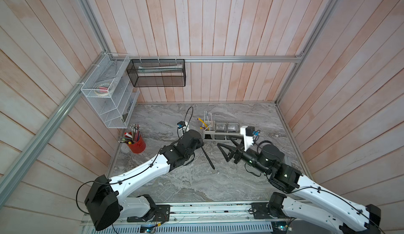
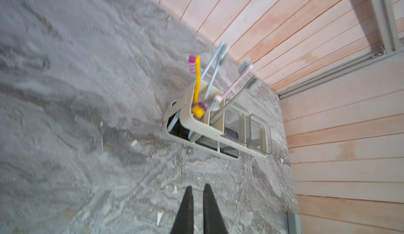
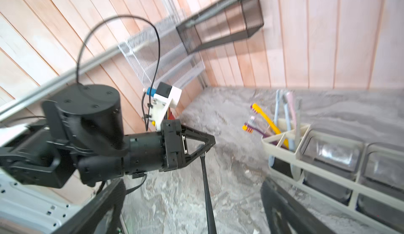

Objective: Place the toothbrush into the toothbrush holder
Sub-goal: Pick up the toothbrush from the center of the board, then place the toothbrush in the toothbrush holder.

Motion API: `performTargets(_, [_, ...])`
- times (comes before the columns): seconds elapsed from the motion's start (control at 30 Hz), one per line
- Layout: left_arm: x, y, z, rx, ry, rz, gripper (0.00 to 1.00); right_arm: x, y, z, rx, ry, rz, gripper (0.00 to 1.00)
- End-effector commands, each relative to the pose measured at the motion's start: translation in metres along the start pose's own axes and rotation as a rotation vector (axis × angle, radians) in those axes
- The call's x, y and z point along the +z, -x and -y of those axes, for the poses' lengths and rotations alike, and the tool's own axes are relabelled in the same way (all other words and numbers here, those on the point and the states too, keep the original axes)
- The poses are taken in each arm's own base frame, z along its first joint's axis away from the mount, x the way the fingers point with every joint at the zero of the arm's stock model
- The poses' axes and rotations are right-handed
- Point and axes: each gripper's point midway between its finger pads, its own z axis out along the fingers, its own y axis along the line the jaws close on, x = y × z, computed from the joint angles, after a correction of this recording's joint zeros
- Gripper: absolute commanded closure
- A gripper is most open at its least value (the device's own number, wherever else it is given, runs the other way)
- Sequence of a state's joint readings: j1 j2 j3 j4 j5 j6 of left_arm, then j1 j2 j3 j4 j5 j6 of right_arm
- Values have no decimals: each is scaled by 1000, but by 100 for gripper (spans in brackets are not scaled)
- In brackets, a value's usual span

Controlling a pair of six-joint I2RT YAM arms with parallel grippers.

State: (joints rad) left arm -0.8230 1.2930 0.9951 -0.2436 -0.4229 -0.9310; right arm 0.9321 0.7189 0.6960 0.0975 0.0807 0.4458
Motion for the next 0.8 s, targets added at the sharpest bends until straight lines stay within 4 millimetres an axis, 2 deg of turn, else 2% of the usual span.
performTargets(0.0, [-9,56,28,157,-29,217,100,-17,-10,29,-65,-131,-8,2])
performTargets(0.17, [-27,109,78,305,-119,470,100,-34,-13,36,-67,-146,6,2])
performTargets(0.27, [-26,122,104,377,-153,543,100,-38,-18,39,-63,-146,8,2])
performTargets(0.37, [-20,127,126,457,-166,603,100,-42,-19,40,-67,-146,12,2])
performTargets(0.53, [8,125,143,559,-139,645,100,-50,-14,41,-78,-148,38,2])
performTargets(0.77, [51,115,138,596,-116,618,100,-61,-7,38,-84,-133,71,2])
